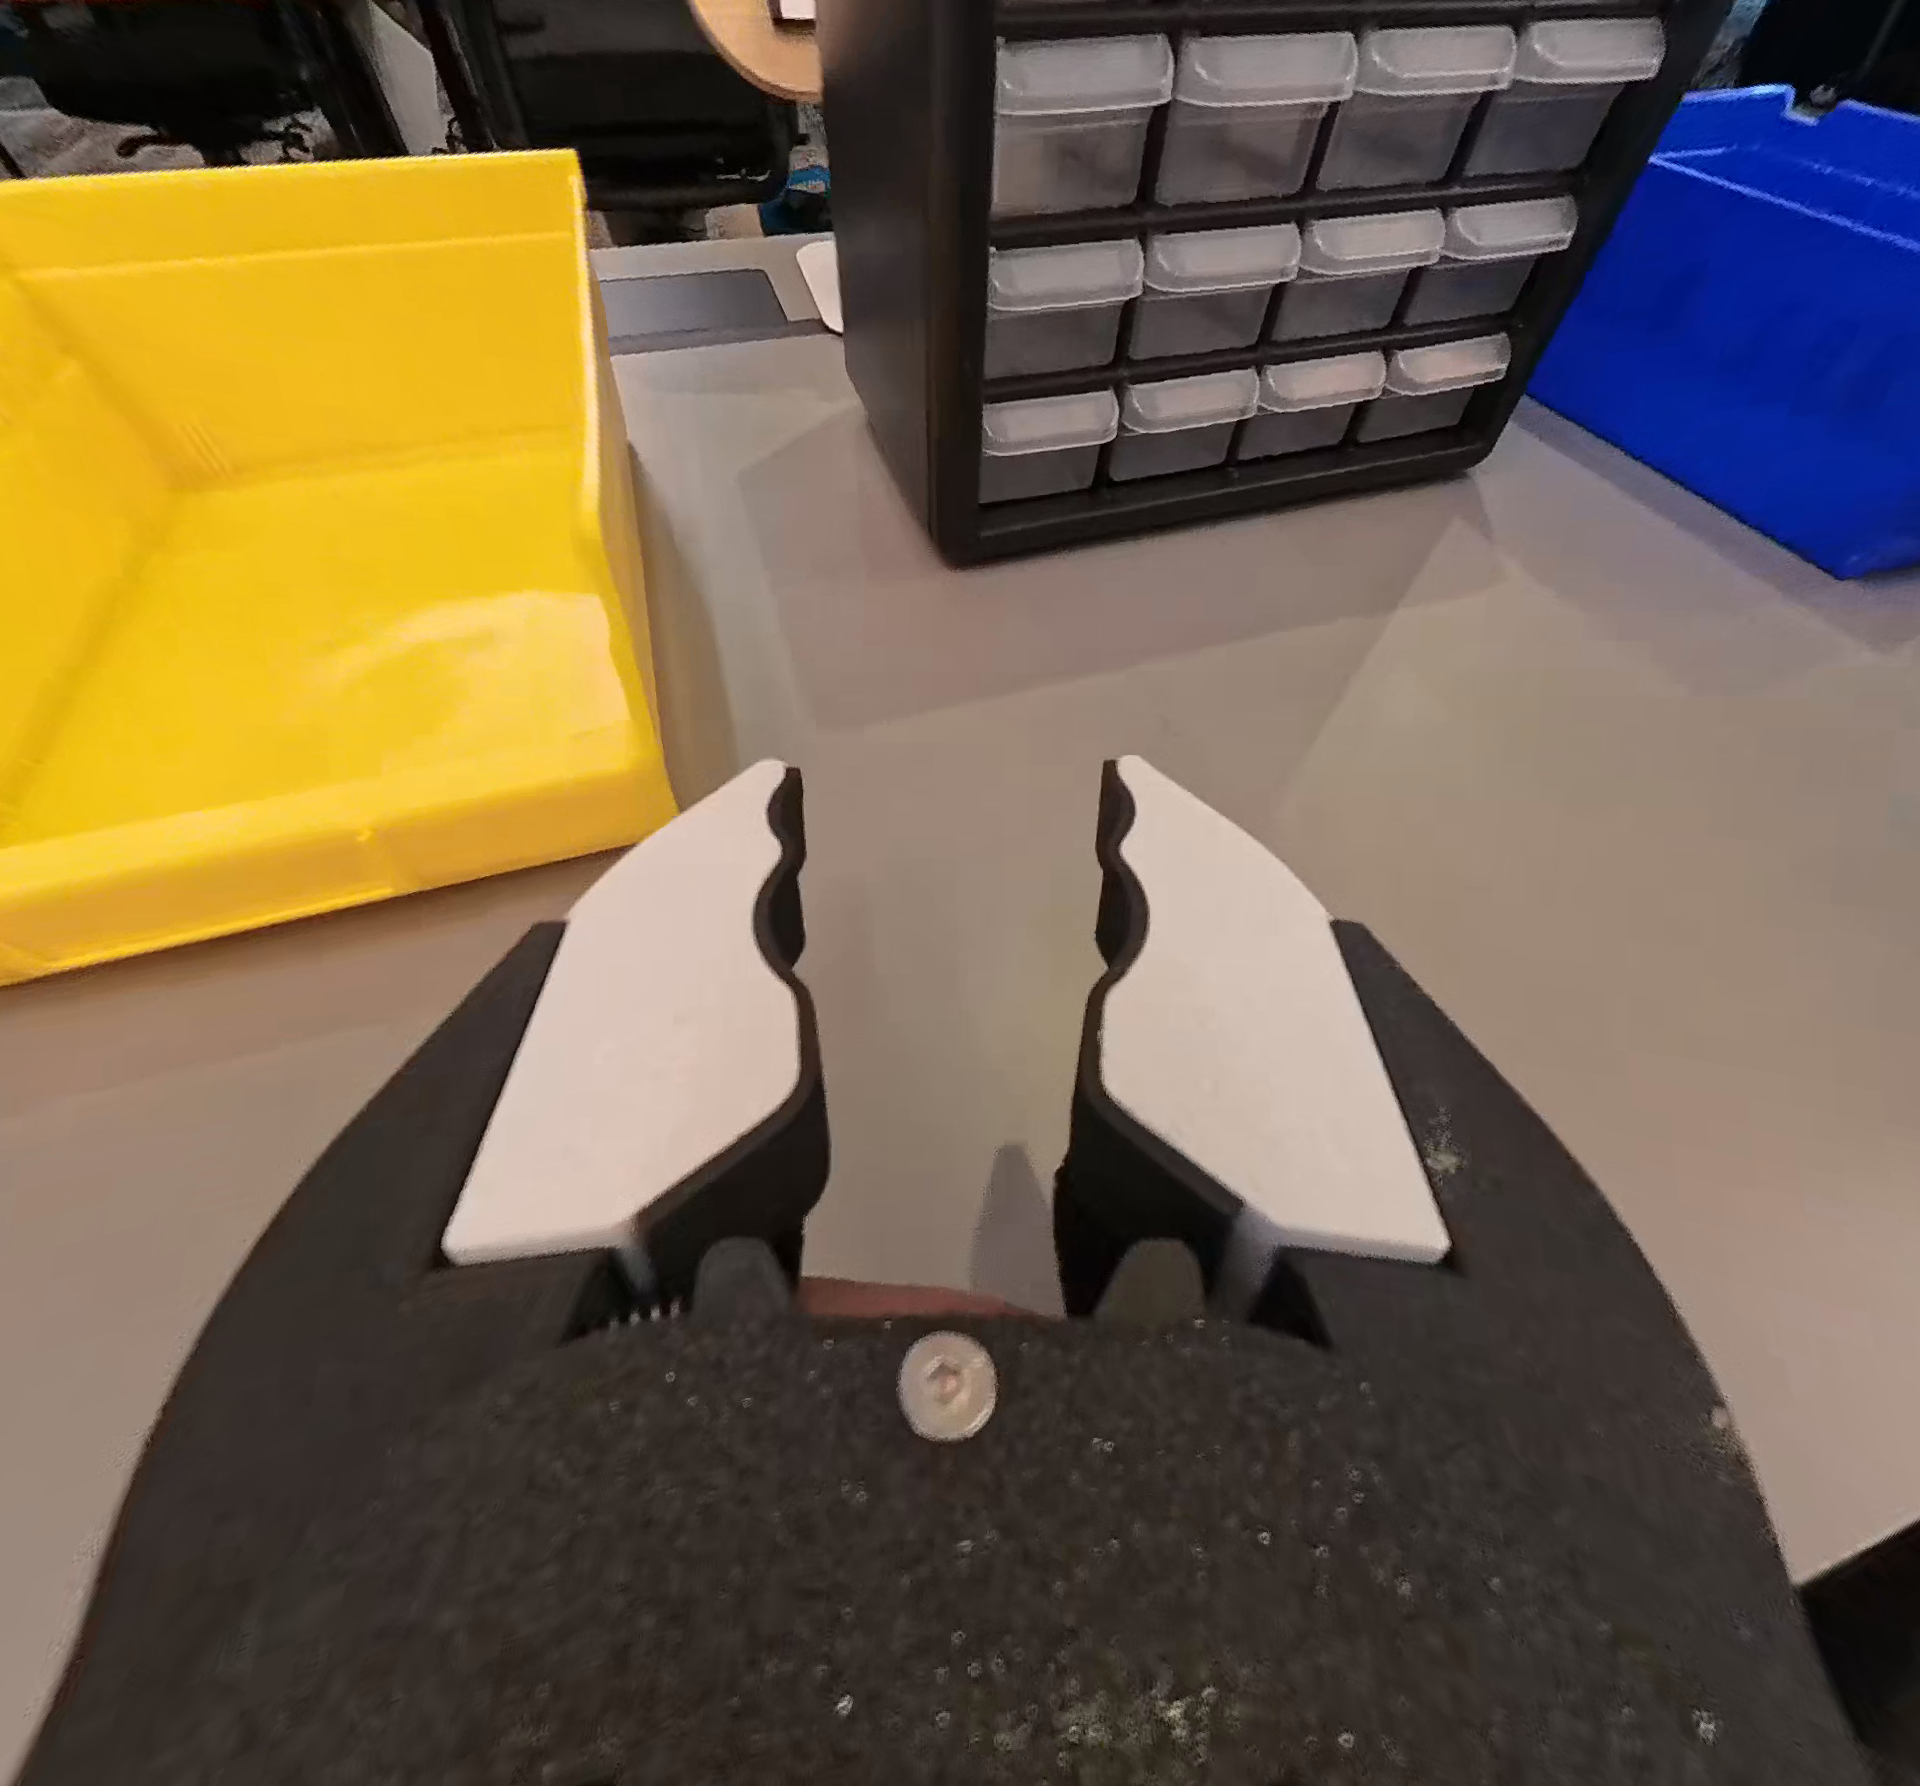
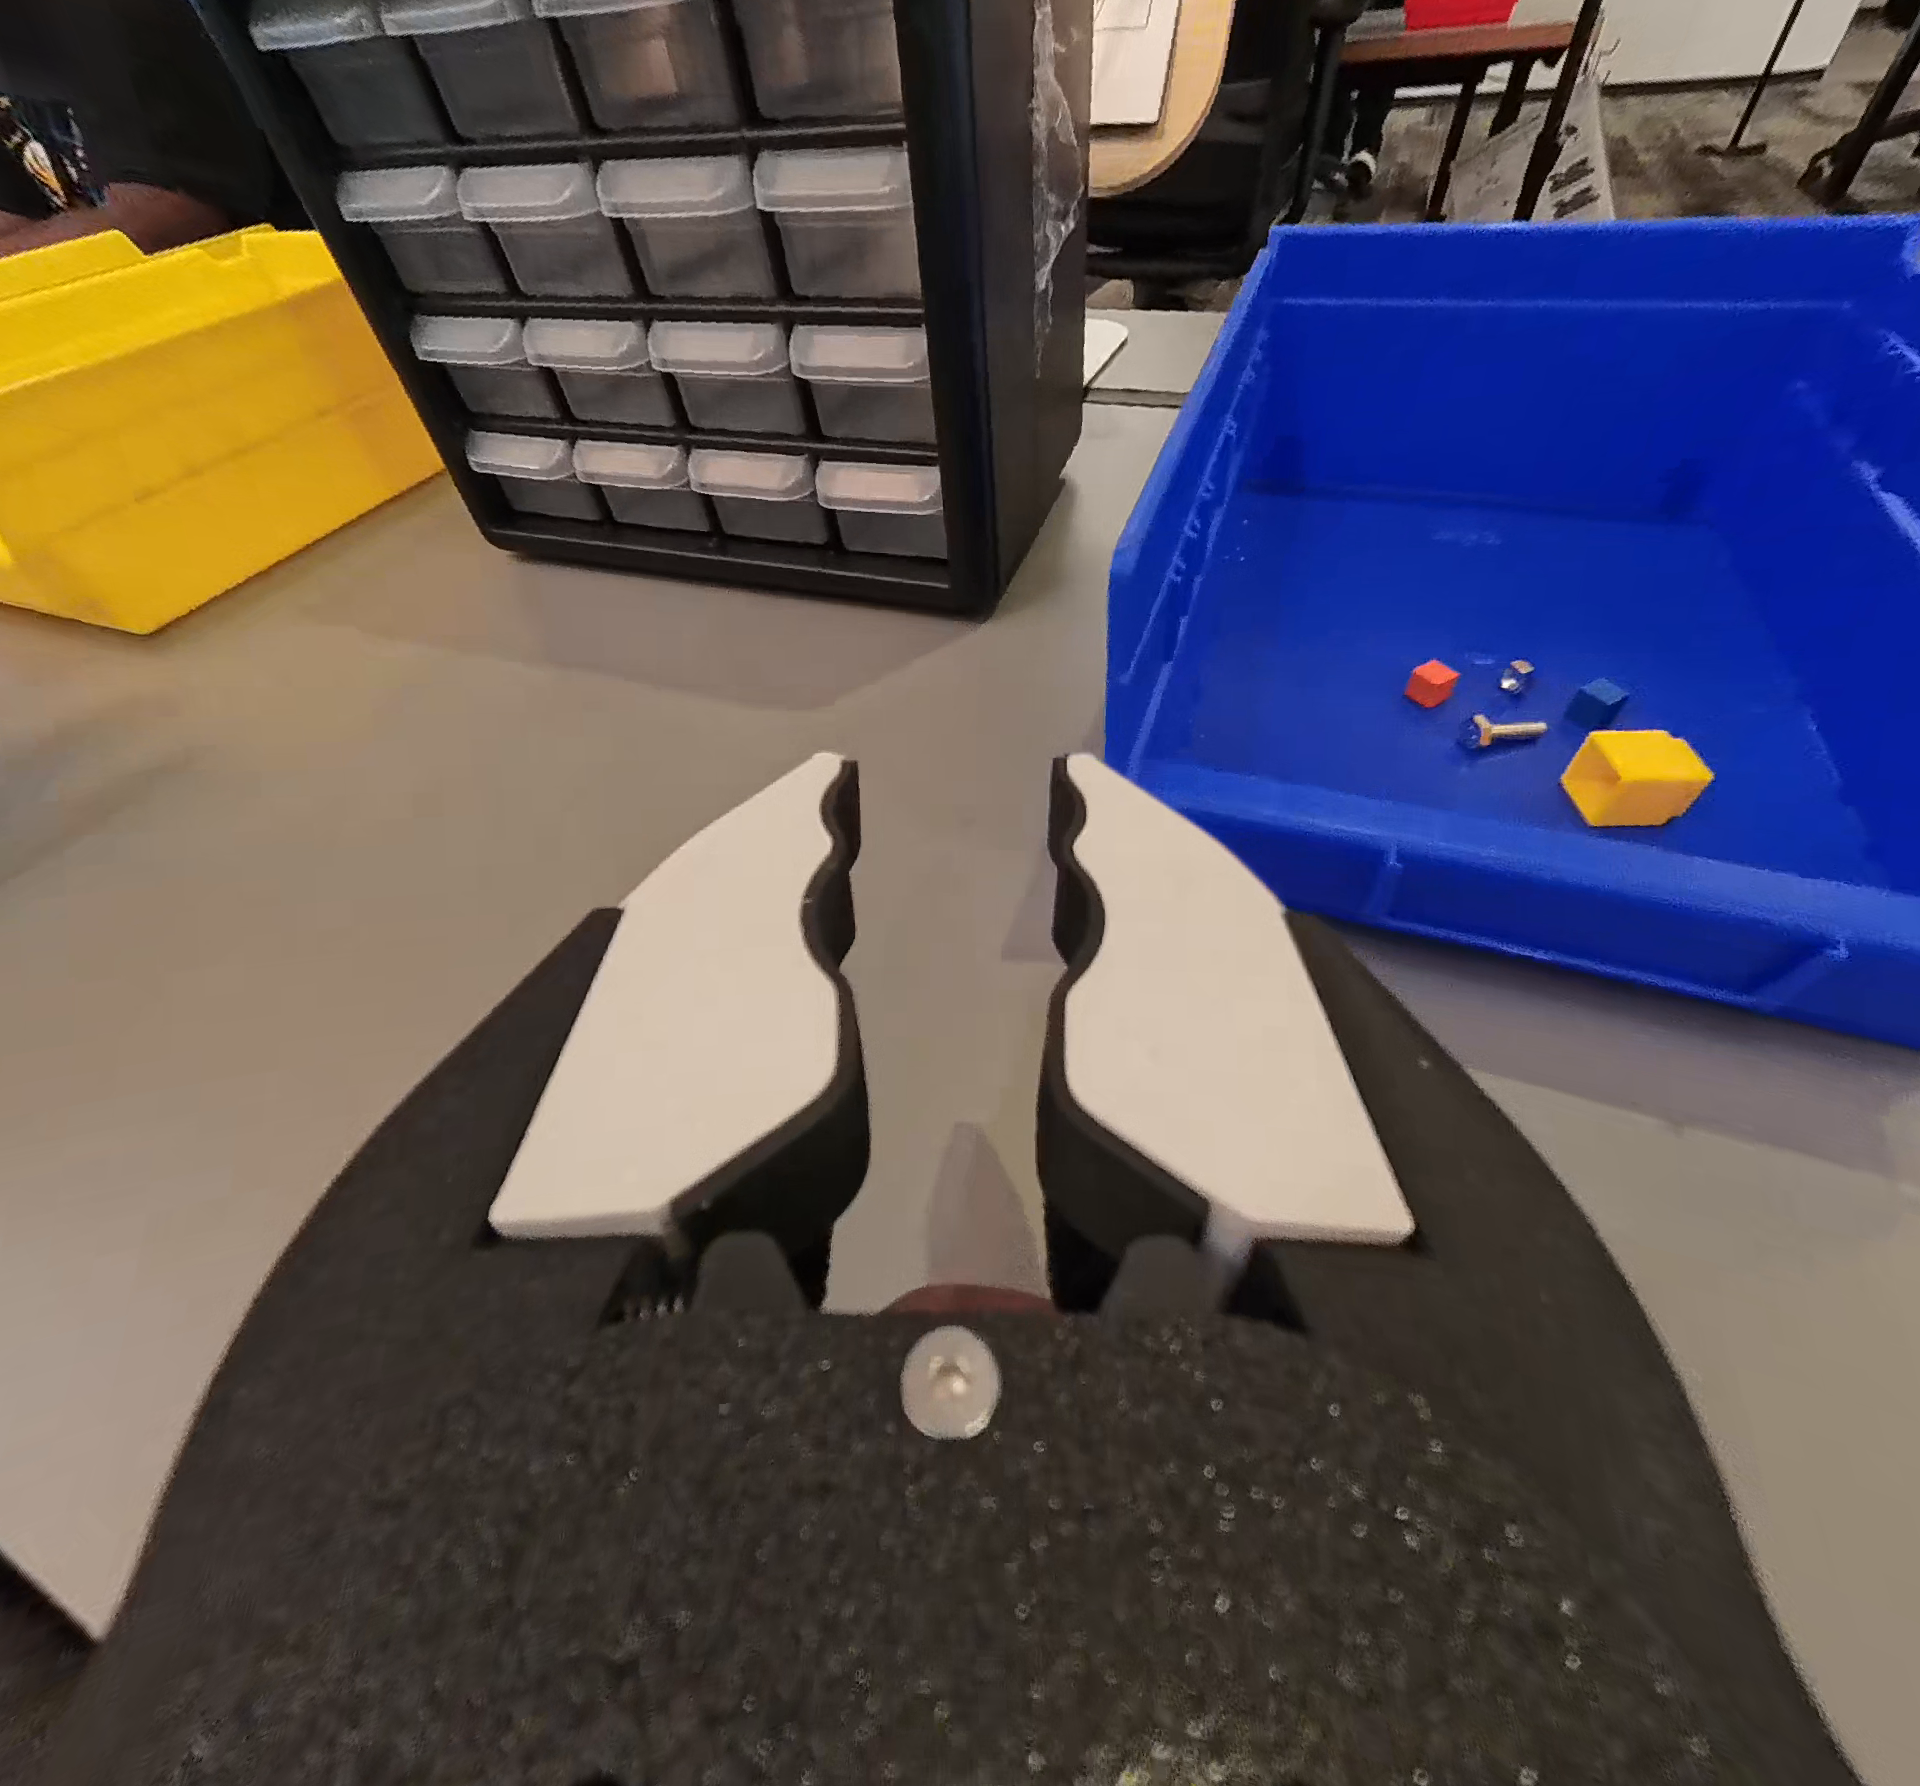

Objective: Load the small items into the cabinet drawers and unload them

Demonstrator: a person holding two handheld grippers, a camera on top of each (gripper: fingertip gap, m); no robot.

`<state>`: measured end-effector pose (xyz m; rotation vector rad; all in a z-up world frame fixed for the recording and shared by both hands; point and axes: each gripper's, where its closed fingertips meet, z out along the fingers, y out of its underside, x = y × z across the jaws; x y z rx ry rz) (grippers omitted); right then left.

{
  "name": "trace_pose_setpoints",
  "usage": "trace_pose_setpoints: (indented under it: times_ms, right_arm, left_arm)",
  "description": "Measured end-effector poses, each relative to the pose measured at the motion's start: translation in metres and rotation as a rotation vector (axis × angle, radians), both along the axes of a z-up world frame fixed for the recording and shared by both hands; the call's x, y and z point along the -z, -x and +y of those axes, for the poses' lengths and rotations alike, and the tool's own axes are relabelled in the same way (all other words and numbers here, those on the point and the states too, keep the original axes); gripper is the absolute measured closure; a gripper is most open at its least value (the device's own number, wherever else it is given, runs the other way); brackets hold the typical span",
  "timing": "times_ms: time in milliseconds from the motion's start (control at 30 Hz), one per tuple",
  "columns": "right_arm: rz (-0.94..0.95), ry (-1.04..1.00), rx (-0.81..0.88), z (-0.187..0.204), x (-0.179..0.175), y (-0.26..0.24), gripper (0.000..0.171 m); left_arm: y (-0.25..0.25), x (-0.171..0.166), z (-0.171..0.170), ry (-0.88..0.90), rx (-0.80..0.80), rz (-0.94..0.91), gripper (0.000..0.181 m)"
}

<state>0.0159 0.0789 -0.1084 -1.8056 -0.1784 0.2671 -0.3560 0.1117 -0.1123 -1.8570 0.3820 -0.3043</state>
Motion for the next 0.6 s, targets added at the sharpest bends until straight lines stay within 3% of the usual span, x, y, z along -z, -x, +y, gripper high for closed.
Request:
trace_pose_setpoints:
  times_ms: [367, 467, 600]
  right_arm:
    - [0.0, -0.011, 0.0, 0.005, -0.001, -0.003, 0.137]
    - [-0.002, -0.04, 0.028, -0.001, -0.01, -0.018, 0.135]
    - [-0.028, -0.111, 0.18, -0.011, -0.029, -0.072, 0.13]
  left_arm:
    - [-0.004, 0.0, 0.005, 0.024, 0.005, -0.036, 0.126]
    - [-0.053, -0.016, -0.01, -0.007, 0.105, -0.076, 0.124]
    - [-0.181, -0.034, -0.039, 0.009, 0.33, -0.04, 0.114]
